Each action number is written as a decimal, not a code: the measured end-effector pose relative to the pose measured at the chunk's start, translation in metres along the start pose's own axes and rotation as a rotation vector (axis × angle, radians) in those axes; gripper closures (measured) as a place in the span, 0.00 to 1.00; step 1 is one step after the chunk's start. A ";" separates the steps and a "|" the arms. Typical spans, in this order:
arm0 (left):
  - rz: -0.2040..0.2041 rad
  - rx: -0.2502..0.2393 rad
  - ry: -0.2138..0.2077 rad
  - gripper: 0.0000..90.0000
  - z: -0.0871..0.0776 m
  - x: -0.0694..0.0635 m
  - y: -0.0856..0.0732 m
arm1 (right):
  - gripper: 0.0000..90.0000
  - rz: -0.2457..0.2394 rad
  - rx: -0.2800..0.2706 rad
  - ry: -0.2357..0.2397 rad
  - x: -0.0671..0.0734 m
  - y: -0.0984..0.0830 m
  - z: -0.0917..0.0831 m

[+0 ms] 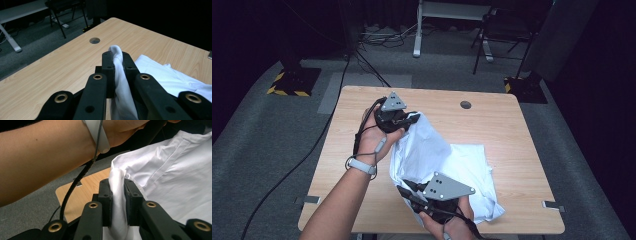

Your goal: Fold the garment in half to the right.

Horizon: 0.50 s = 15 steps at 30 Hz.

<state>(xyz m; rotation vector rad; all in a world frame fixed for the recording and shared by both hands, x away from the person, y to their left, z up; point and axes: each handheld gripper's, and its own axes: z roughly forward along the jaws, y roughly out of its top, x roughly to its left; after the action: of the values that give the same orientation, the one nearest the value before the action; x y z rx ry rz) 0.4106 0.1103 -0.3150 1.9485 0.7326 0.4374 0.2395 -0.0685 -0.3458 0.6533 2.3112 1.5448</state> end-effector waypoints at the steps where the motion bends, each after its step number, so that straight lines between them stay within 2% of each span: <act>1: -0.003 -0.003 0.003 0.93 -0.003 0.001 -0.001 | 0.87 -0.002 0.001 0.004 0.001 0.001 0.002; 5: -0.013 -0.018 0.019 0.93 -0.021 0.007 -0.003 | 0.87 -0.003 -0.011 0.036 0.008 0.008 0.010; 8: -0.012 -0.012 0.031 0.93 -0.026 0.009 0.002 | 0.87 -0.011 -0.042 0.051 0.012 0.015 0.013; 12: 0.017 -0.014 0.017 0.93 -0.016 -0.002 0.015 | 0.87 -0.003 -0.073 0.044 0.008 0.017 0.002; 15: 0.021 -0.020 -0.001 0.93 -0.004 -0.011 0.024 | 0.87 0.010 -0.091 0.031 0.001 0.015 -0.012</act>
<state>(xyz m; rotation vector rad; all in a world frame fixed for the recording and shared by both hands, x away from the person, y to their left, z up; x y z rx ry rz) 0.4072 0.0971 -0.2925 1.9395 0.7052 0.4546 0.2359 -0.0723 -0.3278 0.6225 2.2477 1.6649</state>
